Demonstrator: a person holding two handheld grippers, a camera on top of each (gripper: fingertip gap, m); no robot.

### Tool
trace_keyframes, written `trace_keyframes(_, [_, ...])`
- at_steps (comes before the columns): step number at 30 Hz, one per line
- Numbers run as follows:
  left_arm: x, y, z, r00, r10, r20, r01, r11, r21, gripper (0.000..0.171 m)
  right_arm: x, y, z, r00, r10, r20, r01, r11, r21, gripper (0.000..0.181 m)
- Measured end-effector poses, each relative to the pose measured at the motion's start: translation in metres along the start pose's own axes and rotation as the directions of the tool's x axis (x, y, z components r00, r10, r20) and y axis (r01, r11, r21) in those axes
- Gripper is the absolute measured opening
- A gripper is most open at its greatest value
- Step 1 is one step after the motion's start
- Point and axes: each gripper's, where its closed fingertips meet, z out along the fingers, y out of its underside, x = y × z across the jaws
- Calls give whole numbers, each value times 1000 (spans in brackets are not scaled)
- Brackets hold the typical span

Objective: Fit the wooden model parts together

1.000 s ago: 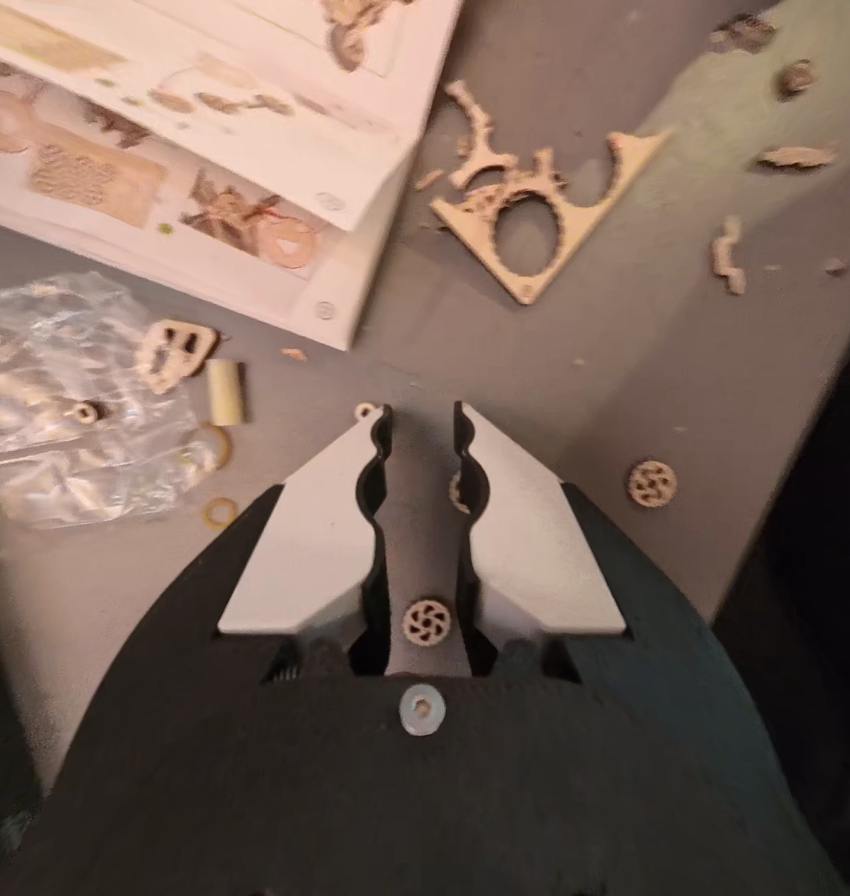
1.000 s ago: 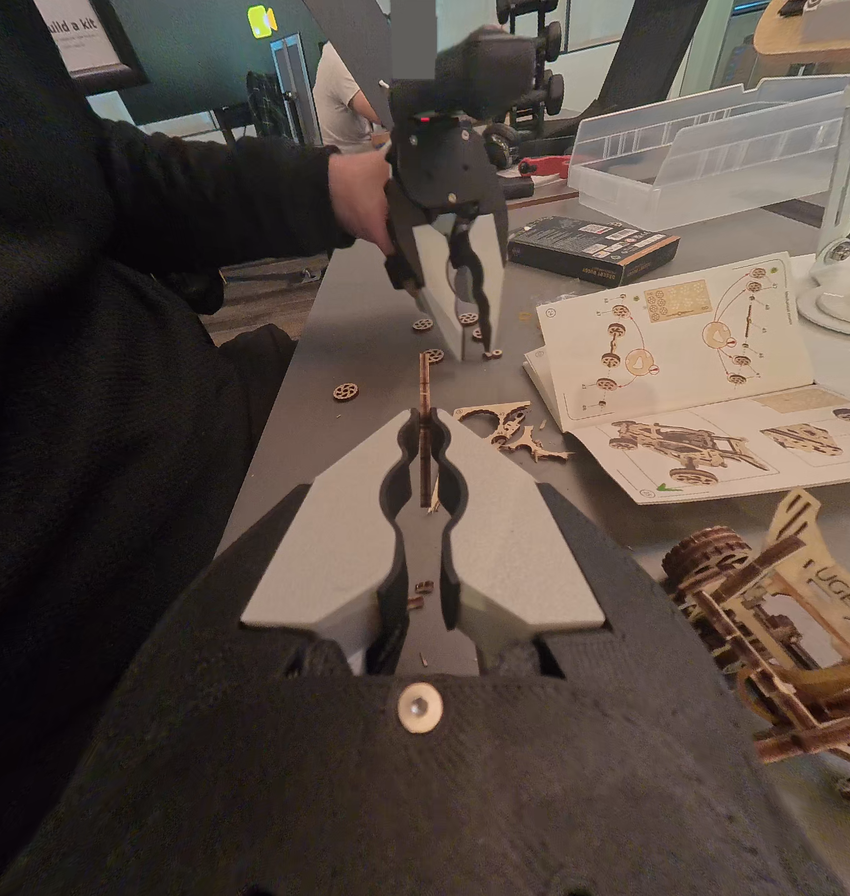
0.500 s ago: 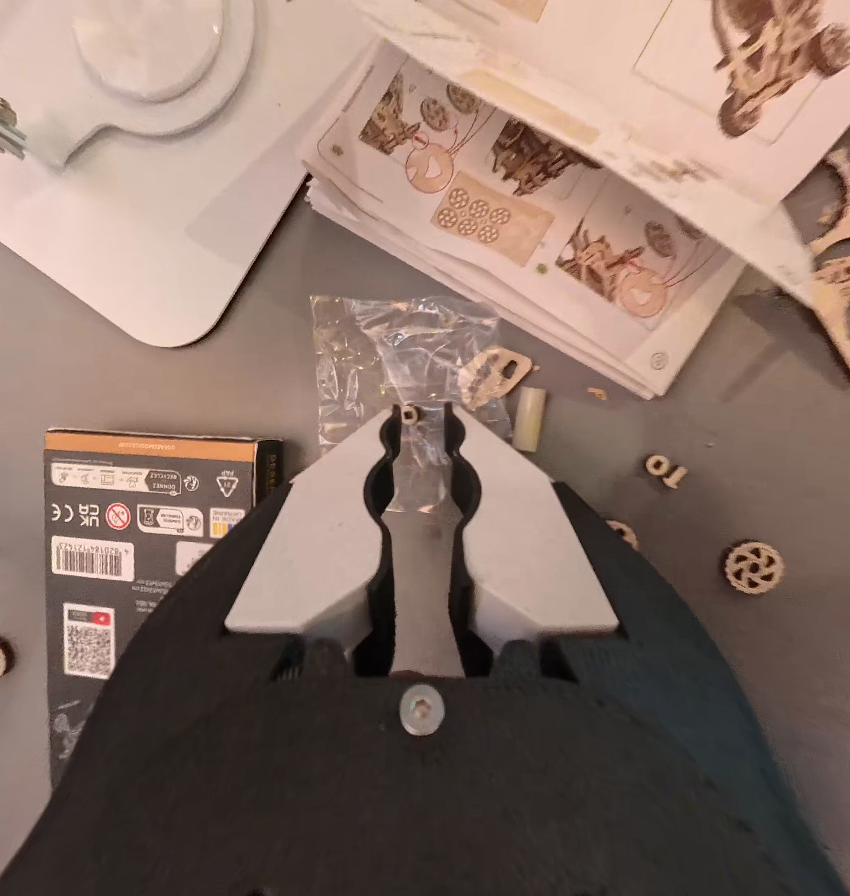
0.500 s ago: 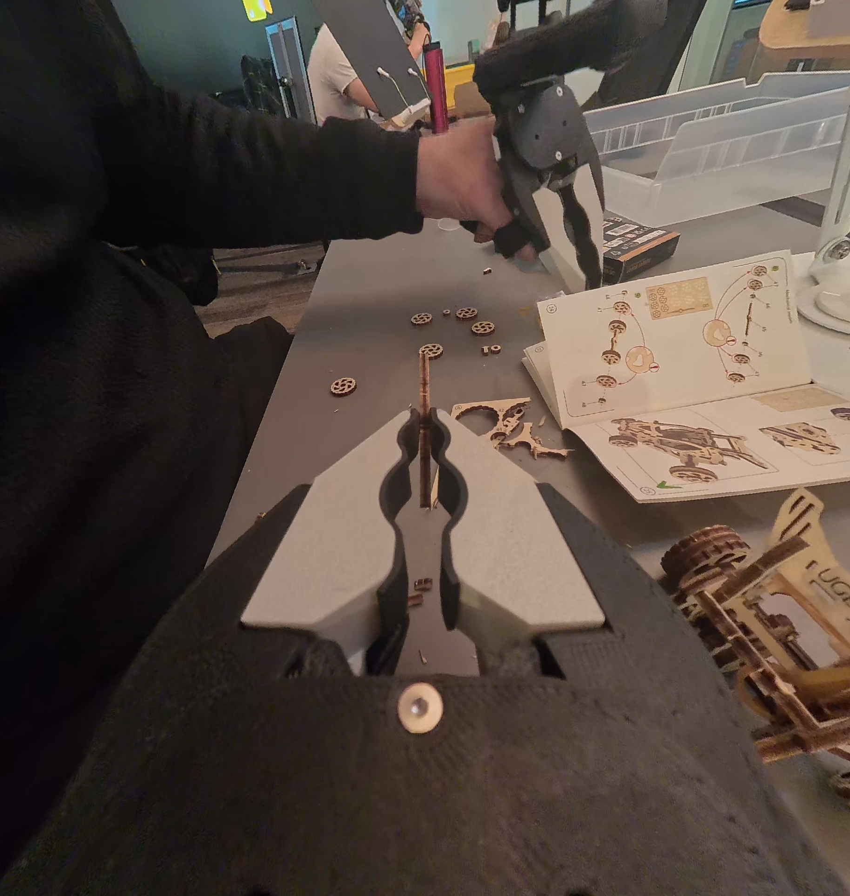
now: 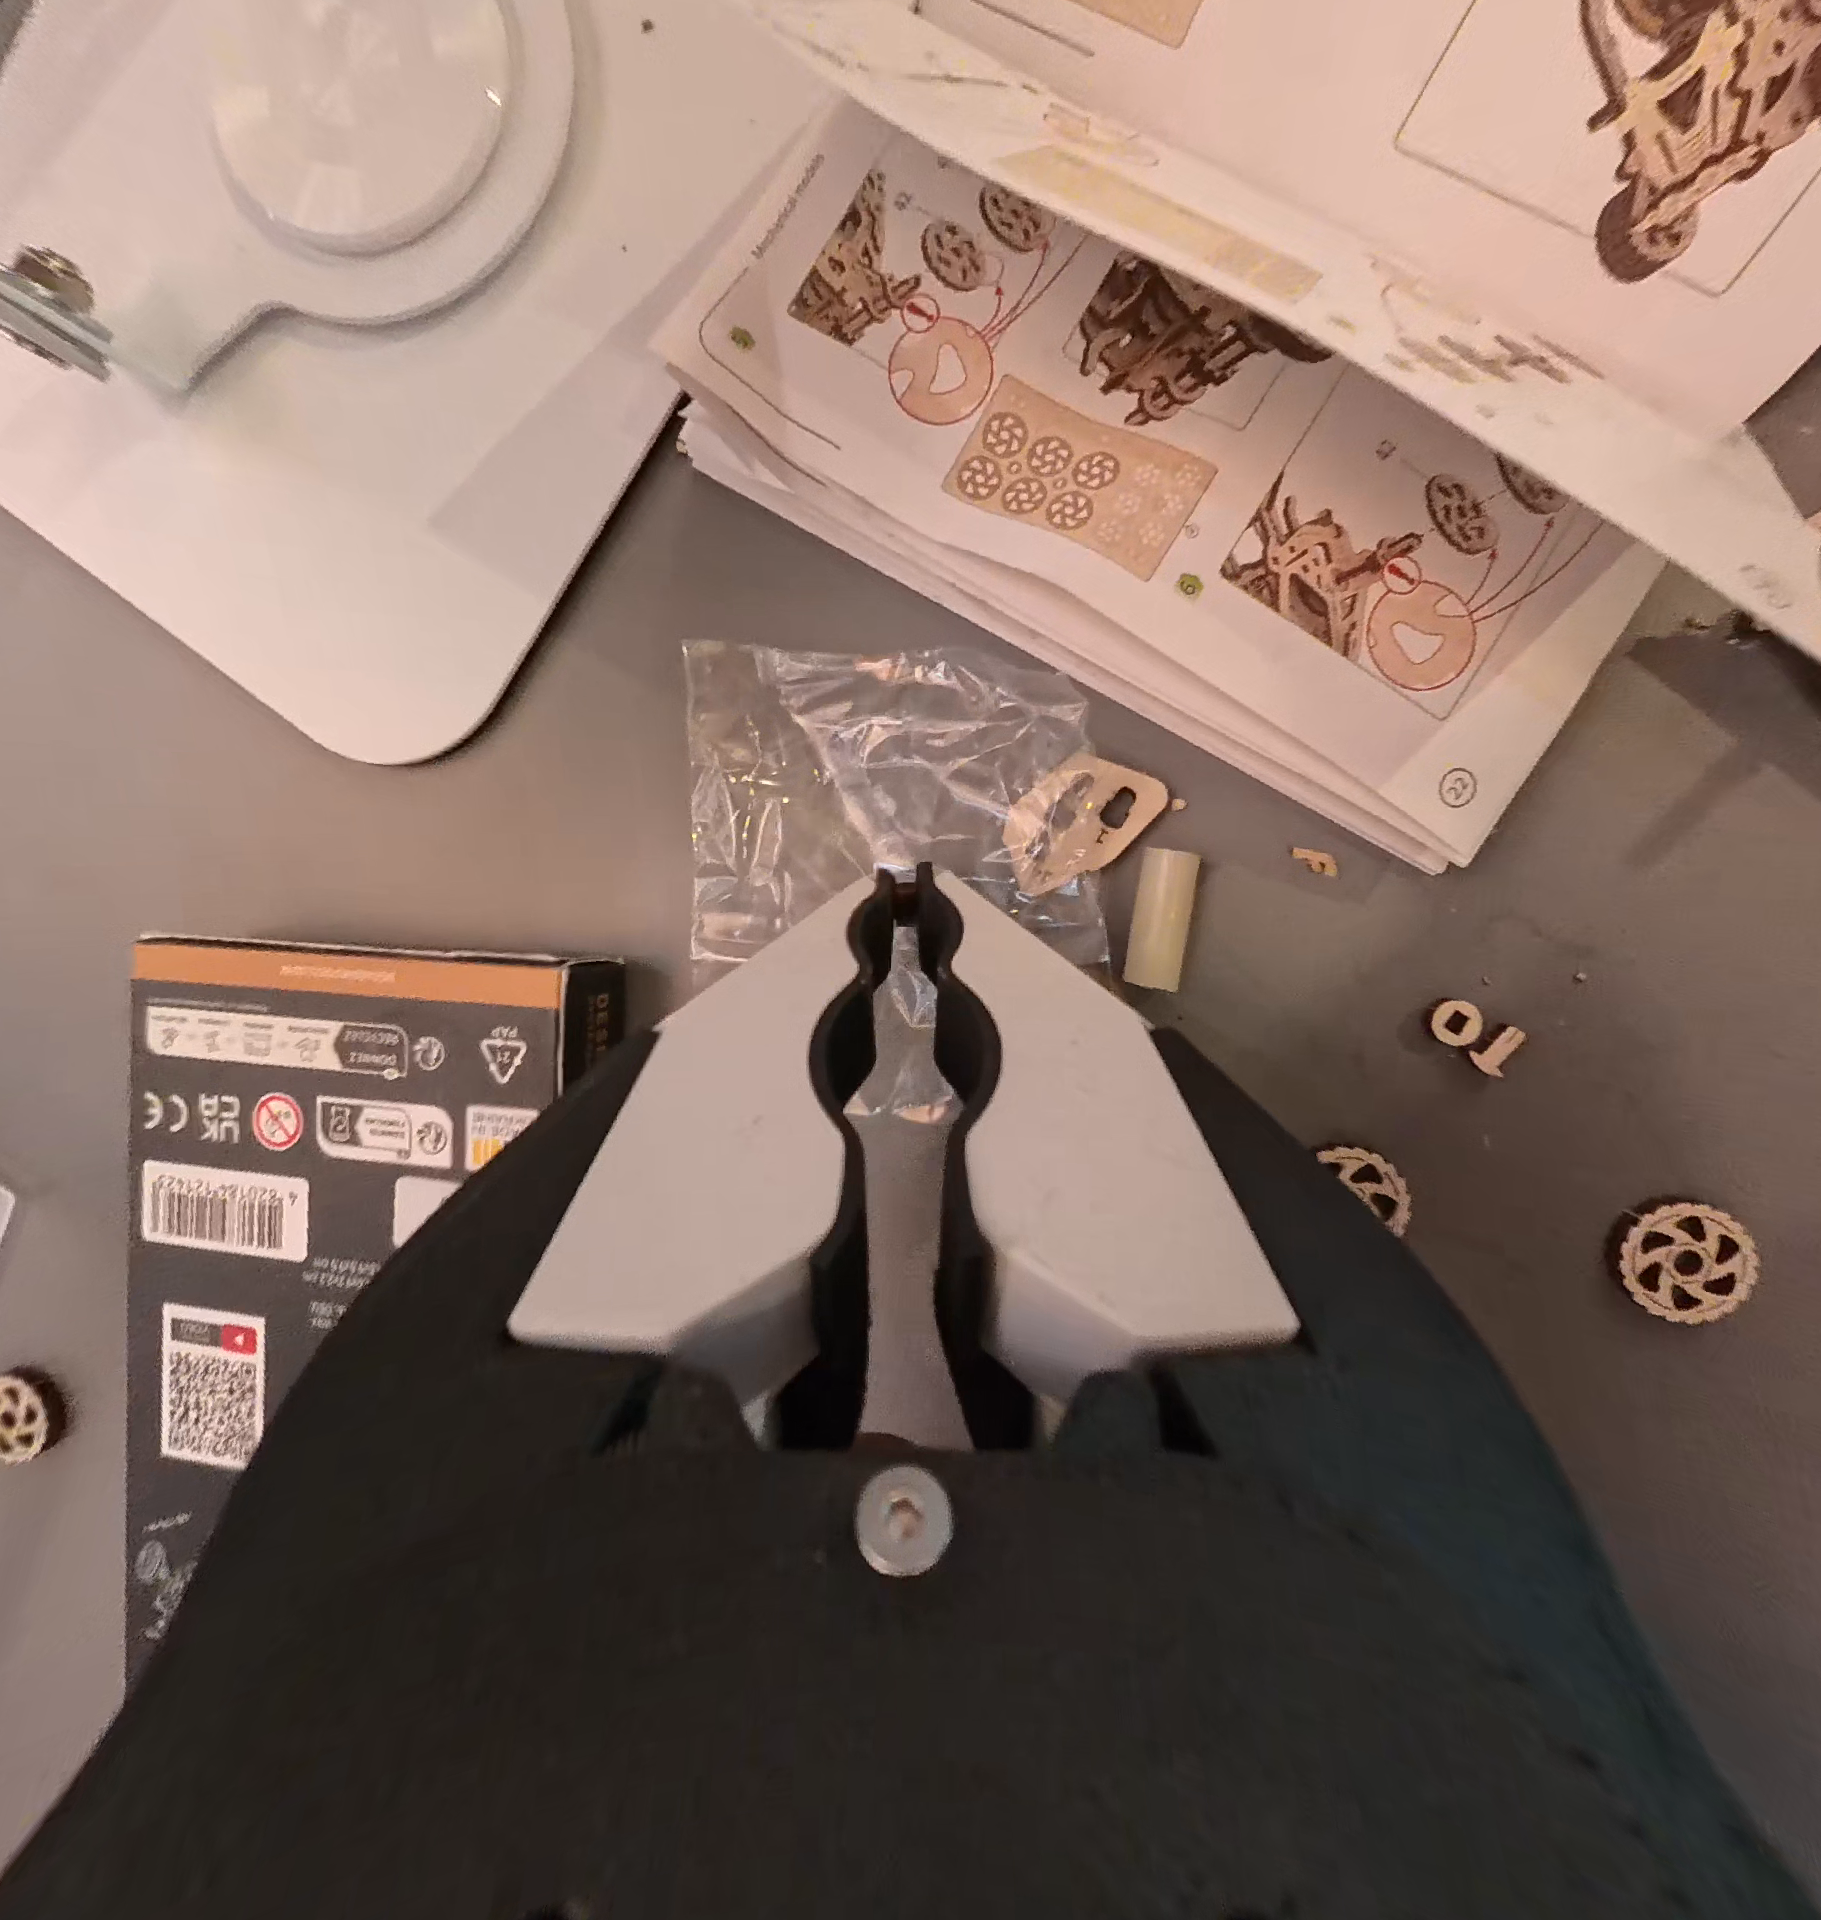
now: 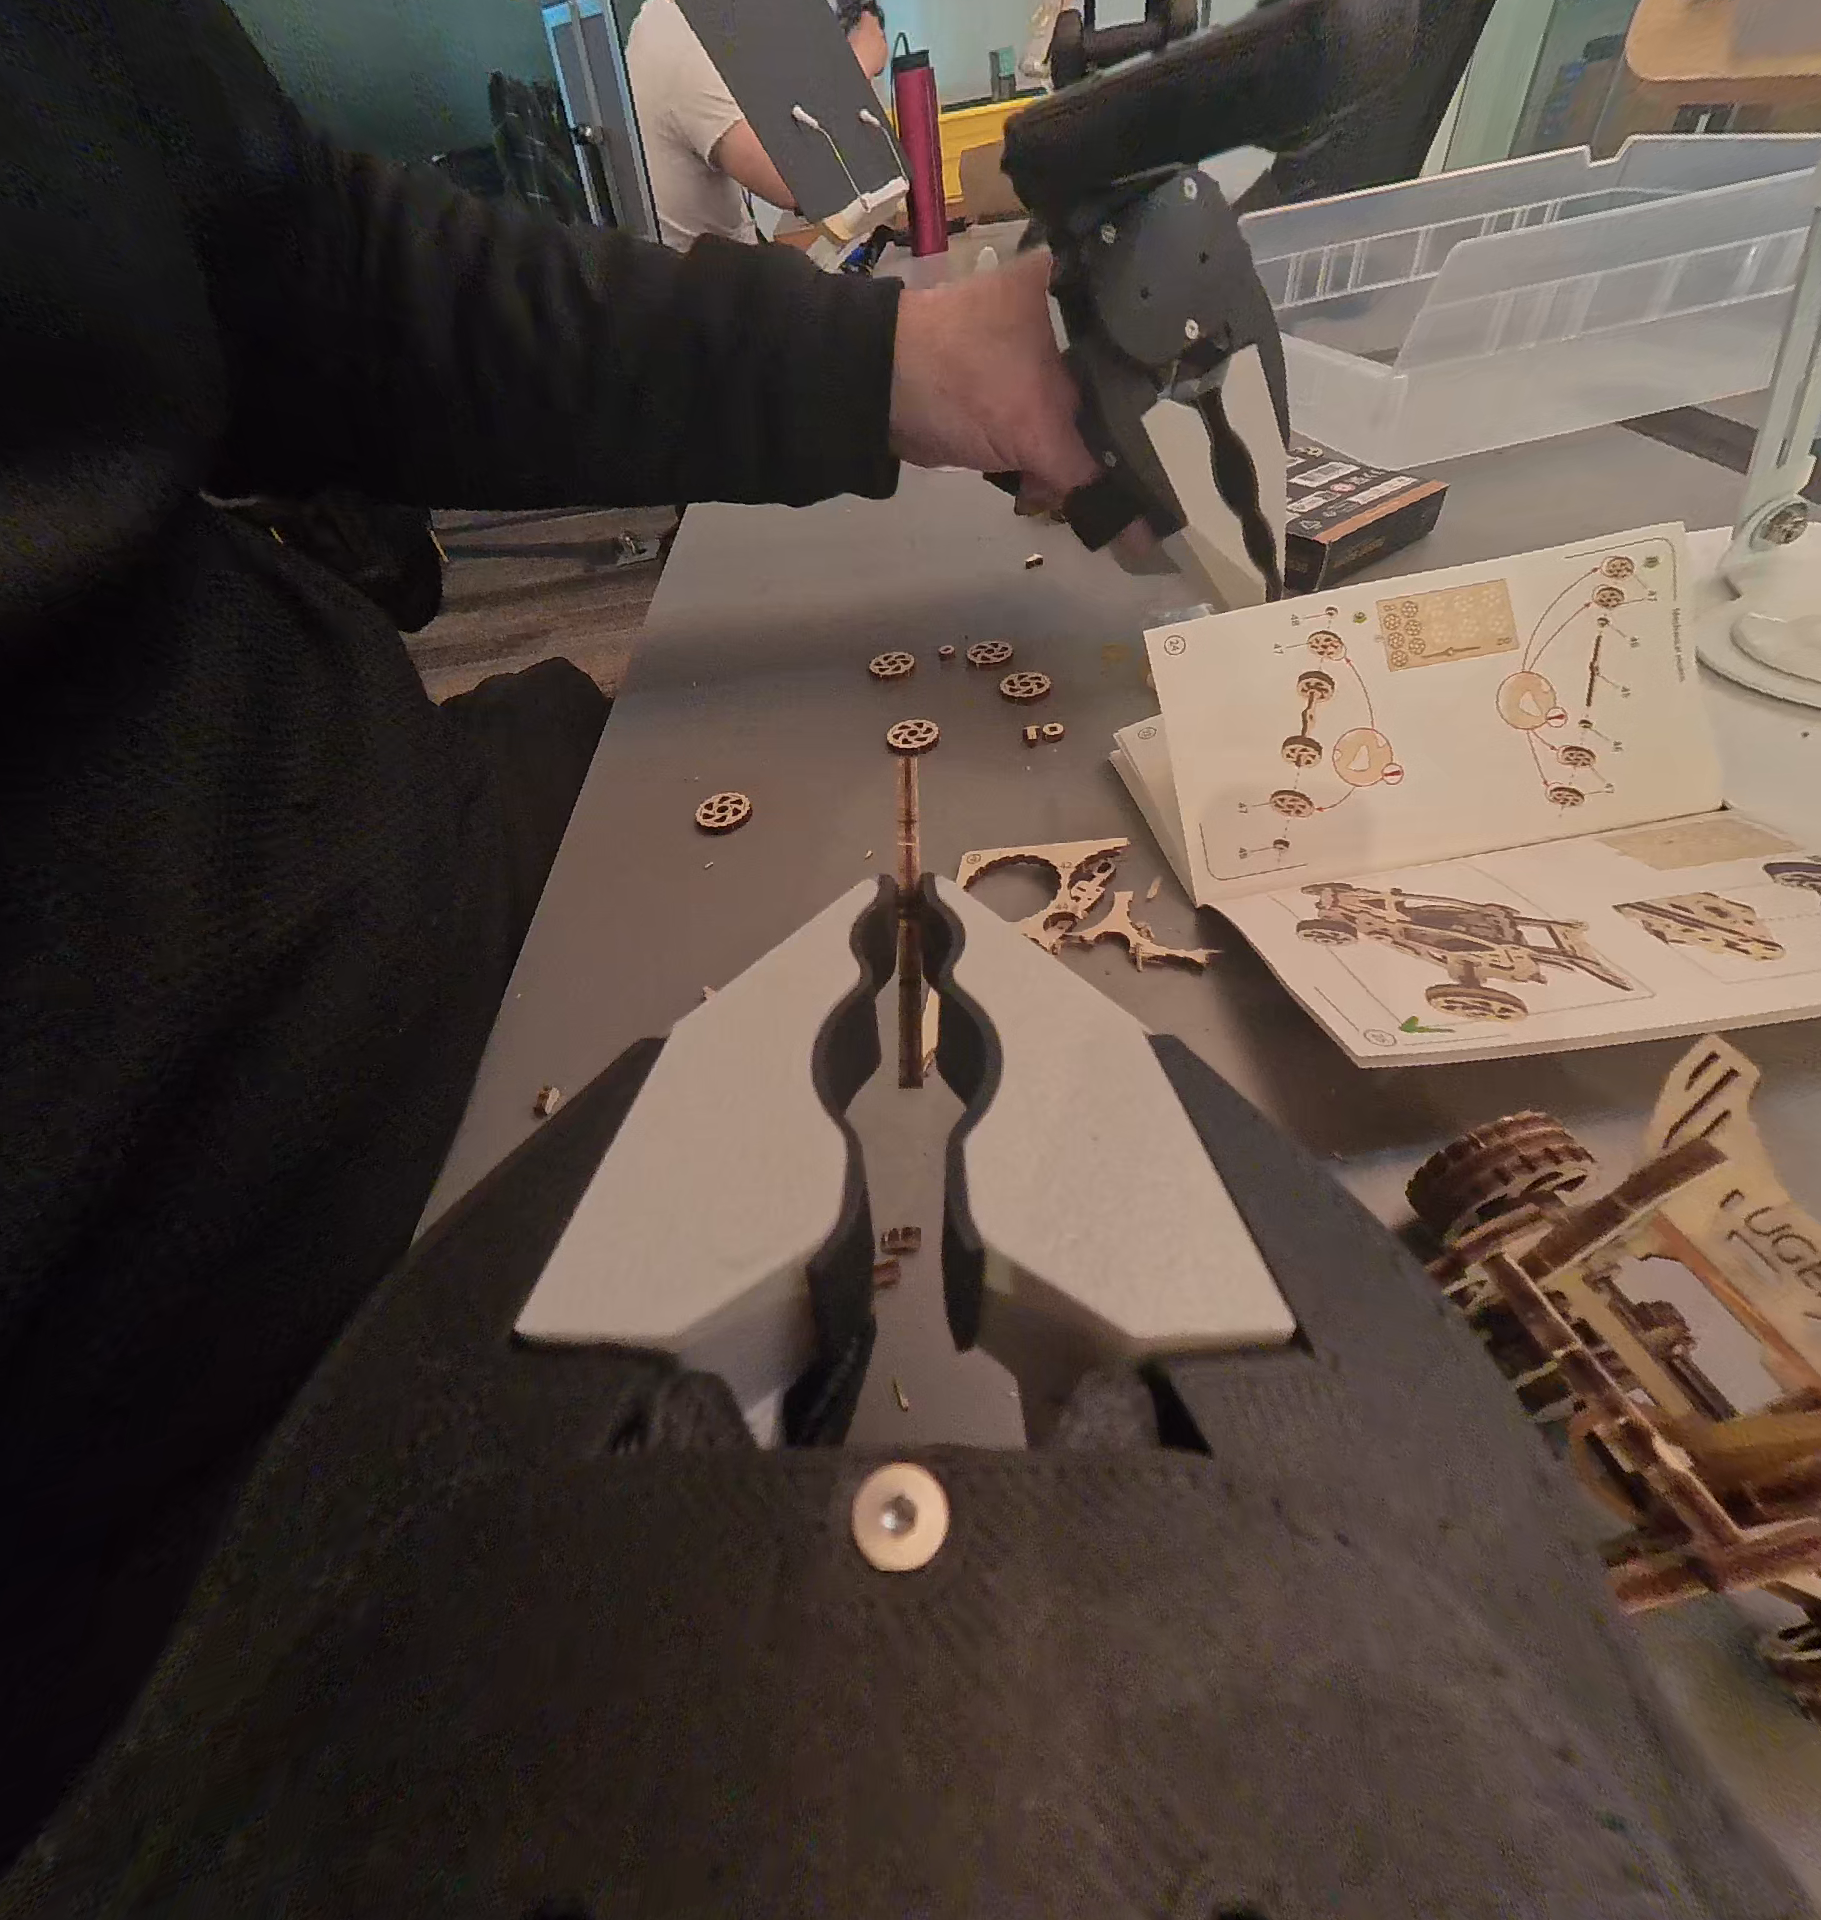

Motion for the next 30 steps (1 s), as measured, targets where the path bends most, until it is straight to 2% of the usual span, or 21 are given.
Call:
trace_keyframes(7, [2,-2,-21,999,-42,5,42,998,56,1,0,1,1,1000,0,1,0,1000,-6,1])
trace_keyframes(13, [19,-6,-35,1000,-2,9,1,998,59,1,0,1,0,1000,1,1,-1,1000,-4,1])
trace_keyframes(18, [59,-16,-44,997,23,-79,-14,995,102,1,0,0,0,1000,0,0,0,1000,-4,1])
trace_keyframes(24, [111,-4,-35,987,38,-158,-29,998,60,1,0,2,0,1000,-9,-6,9,1000,-12,1])
trace_keyframes(30, [136,3,-26,979,17,-203,-5,998,60,3,0,2,1,1000,-10,-9,10,1000,-16,1])
